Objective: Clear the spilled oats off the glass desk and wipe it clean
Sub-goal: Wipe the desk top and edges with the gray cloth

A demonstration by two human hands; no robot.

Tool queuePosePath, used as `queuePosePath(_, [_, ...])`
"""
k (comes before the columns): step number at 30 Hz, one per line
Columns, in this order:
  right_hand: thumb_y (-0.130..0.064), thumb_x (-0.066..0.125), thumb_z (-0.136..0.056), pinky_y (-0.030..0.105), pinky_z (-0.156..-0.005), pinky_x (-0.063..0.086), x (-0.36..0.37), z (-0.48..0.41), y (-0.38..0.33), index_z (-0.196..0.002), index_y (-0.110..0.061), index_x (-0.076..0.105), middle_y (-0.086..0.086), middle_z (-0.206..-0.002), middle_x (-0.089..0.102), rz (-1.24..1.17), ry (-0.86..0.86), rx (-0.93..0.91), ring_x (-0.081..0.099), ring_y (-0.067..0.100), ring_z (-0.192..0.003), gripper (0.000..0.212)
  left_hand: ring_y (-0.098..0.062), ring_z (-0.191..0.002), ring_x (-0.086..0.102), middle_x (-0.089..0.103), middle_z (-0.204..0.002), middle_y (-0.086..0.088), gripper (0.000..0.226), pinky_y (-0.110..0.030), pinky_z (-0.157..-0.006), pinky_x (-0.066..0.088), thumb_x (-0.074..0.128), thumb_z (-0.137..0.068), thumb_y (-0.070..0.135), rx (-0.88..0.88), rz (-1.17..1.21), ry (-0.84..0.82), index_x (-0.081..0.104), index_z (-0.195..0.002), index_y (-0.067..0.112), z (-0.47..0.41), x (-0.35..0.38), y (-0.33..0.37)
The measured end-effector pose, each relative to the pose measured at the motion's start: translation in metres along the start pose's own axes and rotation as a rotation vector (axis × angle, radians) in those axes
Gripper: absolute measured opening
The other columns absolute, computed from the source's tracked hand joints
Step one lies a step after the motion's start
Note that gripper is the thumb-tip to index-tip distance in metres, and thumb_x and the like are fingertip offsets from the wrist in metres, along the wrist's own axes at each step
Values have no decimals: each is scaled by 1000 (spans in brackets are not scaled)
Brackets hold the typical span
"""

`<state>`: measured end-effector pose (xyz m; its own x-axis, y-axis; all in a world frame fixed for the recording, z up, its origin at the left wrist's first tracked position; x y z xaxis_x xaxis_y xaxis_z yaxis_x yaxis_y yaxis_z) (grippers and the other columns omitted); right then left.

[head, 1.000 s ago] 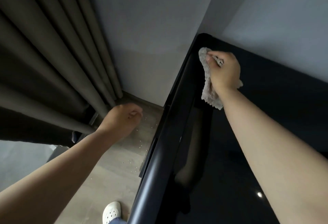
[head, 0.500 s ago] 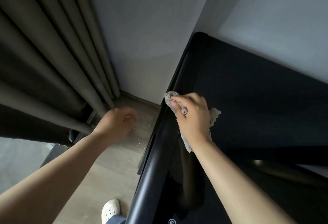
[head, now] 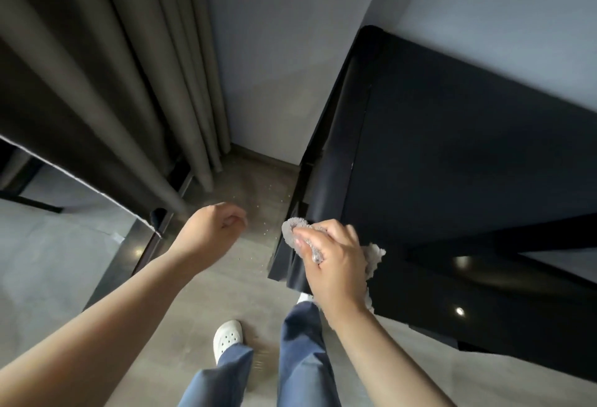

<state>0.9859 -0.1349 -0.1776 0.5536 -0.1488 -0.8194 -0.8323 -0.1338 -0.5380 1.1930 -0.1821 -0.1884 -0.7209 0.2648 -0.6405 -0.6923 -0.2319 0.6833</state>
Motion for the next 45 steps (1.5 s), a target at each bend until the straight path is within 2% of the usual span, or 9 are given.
queuePosePath(5, [-43, 56, -86, 27, -76, 47, -21, 50, -28, -96, -30, 75, -16, -90, 63, -192, -195, 36, 55, 9, -86, 25, -18, -87, 66, 69, -87, 2, 14, -24, -70, 42, 61, -88, 16, -20, -31, -15, 72, -96, 15, 40, -13, -10])
queuePosePath(13, [-29, 62, -89, 27, -76, 35, -33, -40, 38, -105, -26, 68, -7, -107, 53, 38, 112, 453, 55, 18, -102, 18, -13, -85, 63, 70, -98, 6, 15, -24, -75, 43, 60, -89, 18, -58, -45, 25, 72, -98, 16, 54, -9, -12])
queuePosePath(19, [-24, 70, -82, 32, -61, 44, -16, 52, -7, -90, -23, 64, -4, -92, 55, 56, -32, 119, 53, 18, -82, 10, -14, -87, 65, 70, -92, 5, 15, -25, -77, 45, 62, -88, 19, -91, -20, 25, 72, -99, 17, 66, -6, -6])
queuePosePath(23, [-38, 60, -82, 34, -67, 48, -17, 72, -33, -83, -26, 67, -9, -87, 53, -12, -379, 26, 54, 16, -86, 14, -14, -86, 65, 69, -89, 6, 17, -23, -76, 42, 63, -89, 21, -115, -7, 19, 71, -104, 18, 84, -18, 5])
queuePosePath(26, [-26, 70, -79, 33, -60, 48, -27, 60, -43, -82, -23, 69, -7, -84, 54, 5, -227, 54, 53, 17, -79, 4, -11, -84, 66, 68, -87, 8, 15, -22, -72, 42, 63, -88, 21, -112, -29, 42, 71, -101, 22, 98, -35, 9])
queuePosePath(30, [-6, 82, -64, 28, -52, 45, -29, 55, -38, -84, -22, 71, -3, -85, 58, 90, -105, 227, 55, 20, -73, 27, 10, -68, 54, 62, -80, 15, 16, -4, -57, 33, 60, -90, 23, -95, -99, 25, 70, -103, 22, 121, -51, 9])
queuePosePath(36, [-36, 65, -82, 26, -64, 45, -28, 68, -68, -86, -26, 73, -8, -89, 60, -120, -273, 293, 61, 13, -78, 13, -5, -77, 59, 64, -89, 12, 23, -23, -69, 40, 59, -91, 24, -60, -201, -45, 67, -112, 20, 139, -67, 9])
queuePosePath(41, [-31, 69, -84, 8, -59, 36, -83, 67, -72, -88, -28, 73, -13, -91, 58, -238, 26, 445, 57, 5, -78, 7, -14, -84, 66, 71, -88, 6, 17, -31, -78, 52, 61, -88, 22, -5, -196, -38, 70, -103, 20, 140, -74, 37])
queuePosePath(45, [-27, 72, -82, 9, -69, 40, -140, 82, -50, -89, -28, 74, -14, -91, 59, -311, 237, 498, 59, 1, -85, 7, 4, -84, 64, 69, -86, 17, 16, -8, -75, 44, 64, -88, 18, 110, -109, -55, 66, -103, 25, 141, -62, 87])
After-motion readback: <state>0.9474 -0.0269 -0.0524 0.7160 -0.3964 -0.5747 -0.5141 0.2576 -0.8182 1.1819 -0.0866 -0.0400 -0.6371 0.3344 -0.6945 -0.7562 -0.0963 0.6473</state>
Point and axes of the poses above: each hand's wrist, its own z-axis away from the middle knuckle, its own x-axis out of the palm, y = z × x, the point moved 3 cm from there along -z, towards the middle knuckle
